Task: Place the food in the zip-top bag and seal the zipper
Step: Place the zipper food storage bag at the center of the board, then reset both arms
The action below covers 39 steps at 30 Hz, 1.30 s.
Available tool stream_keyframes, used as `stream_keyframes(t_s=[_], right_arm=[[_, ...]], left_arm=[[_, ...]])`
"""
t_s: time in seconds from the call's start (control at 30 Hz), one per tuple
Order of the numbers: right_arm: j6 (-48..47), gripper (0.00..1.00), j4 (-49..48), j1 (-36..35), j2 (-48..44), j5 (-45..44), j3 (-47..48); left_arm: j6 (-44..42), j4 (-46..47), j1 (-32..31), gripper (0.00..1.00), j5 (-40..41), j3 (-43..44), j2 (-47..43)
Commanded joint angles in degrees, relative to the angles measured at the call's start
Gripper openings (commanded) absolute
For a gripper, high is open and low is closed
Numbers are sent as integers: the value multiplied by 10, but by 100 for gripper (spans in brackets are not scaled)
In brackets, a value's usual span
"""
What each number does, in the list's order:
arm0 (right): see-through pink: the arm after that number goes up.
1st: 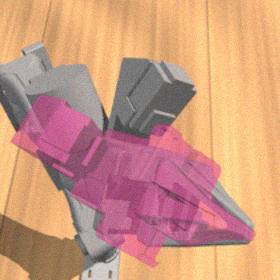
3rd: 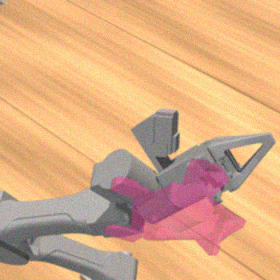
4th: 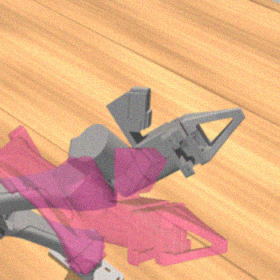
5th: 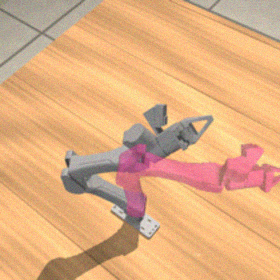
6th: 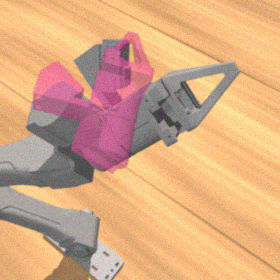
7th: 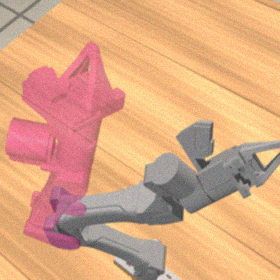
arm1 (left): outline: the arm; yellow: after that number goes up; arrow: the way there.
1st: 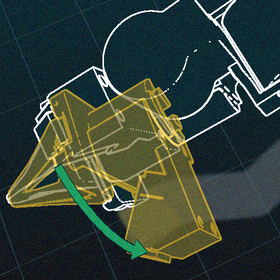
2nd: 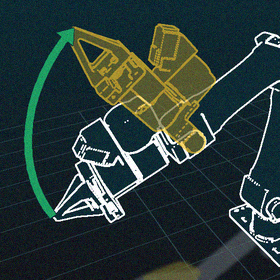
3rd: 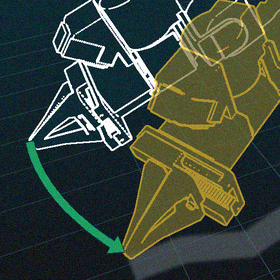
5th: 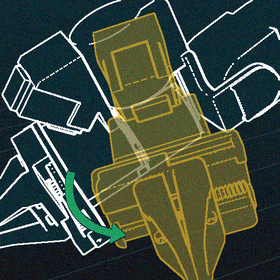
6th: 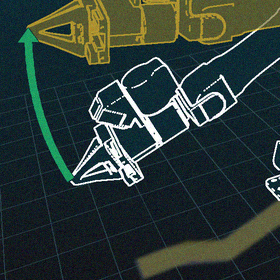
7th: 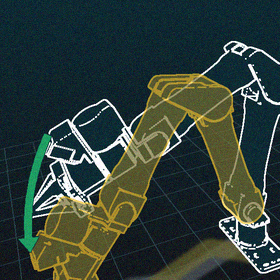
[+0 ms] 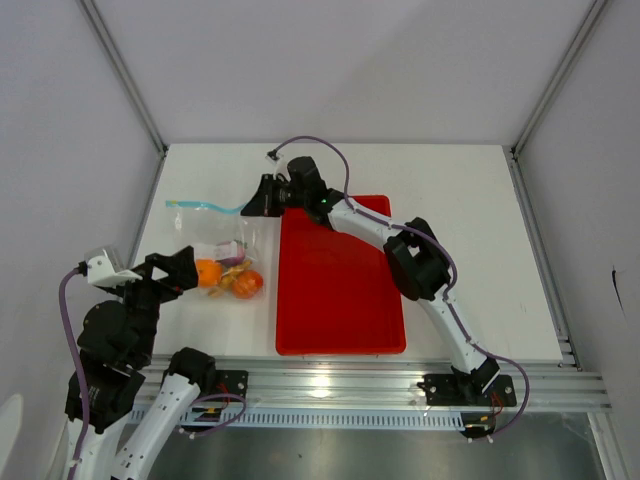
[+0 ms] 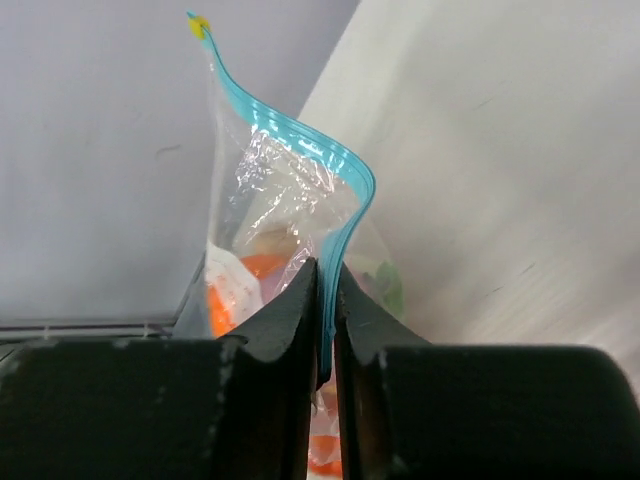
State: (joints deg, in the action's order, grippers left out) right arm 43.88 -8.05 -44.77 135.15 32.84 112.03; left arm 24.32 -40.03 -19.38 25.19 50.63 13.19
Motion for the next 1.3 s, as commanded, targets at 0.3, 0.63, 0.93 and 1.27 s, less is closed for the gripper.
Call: stream_keyframes(t_s=[0.3, 0.63, 0.93, 1.27], right_arm=[[-110, 72, 107, 15, 130, 28, 198], [-218, 99, 171, 16, 90, -66, 300], [-310, 99, 340, 22, -86, -419, 242], [-264, 99, 453, 57, -443, -566, -185]], left_arm=[[-27, 23, -2, 99, -105, -4, -6], [30, -11, -2, 99, -138, -6, 9], [45, -14, -2, 99, -174, -6, 24], [80, 23, -2, 100, -243, -37, 49]])
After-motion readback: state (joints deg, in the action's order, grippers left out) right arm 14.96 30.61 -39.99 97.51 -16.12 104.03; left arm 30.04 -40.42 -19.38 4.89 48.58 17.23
